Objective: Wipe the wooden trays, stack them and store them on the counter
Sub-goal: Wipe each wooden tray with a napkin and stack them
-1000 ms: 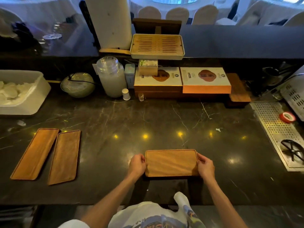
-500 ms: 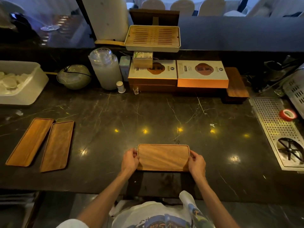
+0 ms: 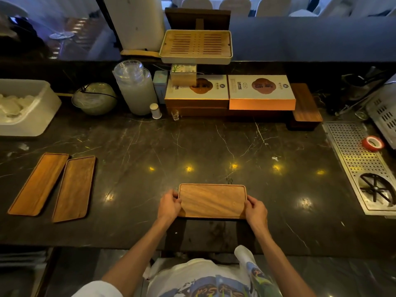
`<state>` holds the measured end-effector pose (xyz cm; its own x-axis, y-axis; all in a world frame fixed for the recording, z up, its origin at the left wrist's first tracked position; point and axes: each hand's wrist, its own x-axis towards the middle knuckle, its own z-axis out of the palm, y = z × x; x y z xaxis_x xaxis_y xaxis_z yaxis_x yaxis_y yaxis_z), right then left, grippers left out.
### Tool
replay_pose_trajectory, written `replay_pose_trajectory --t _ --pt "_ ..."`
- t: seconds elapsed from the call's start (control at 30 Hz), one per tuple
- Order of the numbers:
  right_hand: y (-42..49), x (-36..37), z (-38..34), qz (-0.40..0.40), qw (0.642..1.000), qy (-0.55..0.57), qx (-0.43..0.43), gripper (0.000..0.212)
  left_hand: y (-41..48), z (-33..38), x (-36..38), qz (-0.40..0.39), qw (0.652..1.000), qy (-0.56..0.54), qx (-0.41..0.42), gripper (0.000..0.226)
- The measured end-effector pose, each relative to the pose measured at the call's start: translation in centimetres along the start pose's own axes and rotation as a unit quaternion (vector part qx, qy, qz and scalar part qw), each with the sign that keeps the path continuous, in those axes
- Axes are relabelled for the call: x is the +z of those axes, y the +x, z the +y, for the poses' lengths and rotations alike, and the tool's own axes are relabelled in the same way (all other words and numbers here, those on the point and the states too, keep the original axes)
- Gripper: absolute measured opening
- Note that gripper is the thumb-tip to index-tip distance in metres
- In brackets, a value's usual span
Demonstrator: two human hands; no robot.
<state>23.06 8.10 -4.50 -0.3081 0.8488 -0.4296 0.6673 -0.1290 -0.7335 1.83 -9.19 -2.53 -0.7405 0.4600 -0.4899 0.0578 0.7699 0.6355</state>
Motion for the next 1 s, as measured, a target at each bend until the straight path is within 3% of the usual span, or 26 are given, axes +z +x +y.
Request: replay_pose_trajectory --t 0.37,0.57,0.63,0.73,0.9,1.0 --pt "-1.1 -0.1 0.1 -0.048 0.998 0.043 0.02 0.042 -0.8 0.4 -0.4 -0.035 0.999 -0.012 -0.006 0.031" --pt "-1.3 0.0 -1.5 -0.067 0.997 -0.049 0.004 0.046 -0.2 -0.1 -1.4 -0.08 0.996 -0.028 -0.019 0.039" --pt "-1.9 0.9 -2.4 -0.025 0.988 -0.151 -0.033 0.056 -0.2 -0.3 -2.1 -0.059 0.997 -0.038 -0.016 0.039" --pt "-3.2 3.1 -4.9 0.008 0.962 -0.244 -0.124 0.052 -0.2 -1.1 -4.1 0.003 0.998 -0.065 -0.006 0.04" --pt "-5.1 9.3 -10.1 -0.066 0.945 -0.26 -0.189 0.038 1.1 -5.0 -10.8 0.054 0.994 -0.097 -0.025 0.036" --pt "-6.5 14.5 -14.1 -0.12 0.923 -0.28 -0.236 0.036 2.0 -8.5 -15.9 0.13 0.982 -0.115 -0.07 0.033"
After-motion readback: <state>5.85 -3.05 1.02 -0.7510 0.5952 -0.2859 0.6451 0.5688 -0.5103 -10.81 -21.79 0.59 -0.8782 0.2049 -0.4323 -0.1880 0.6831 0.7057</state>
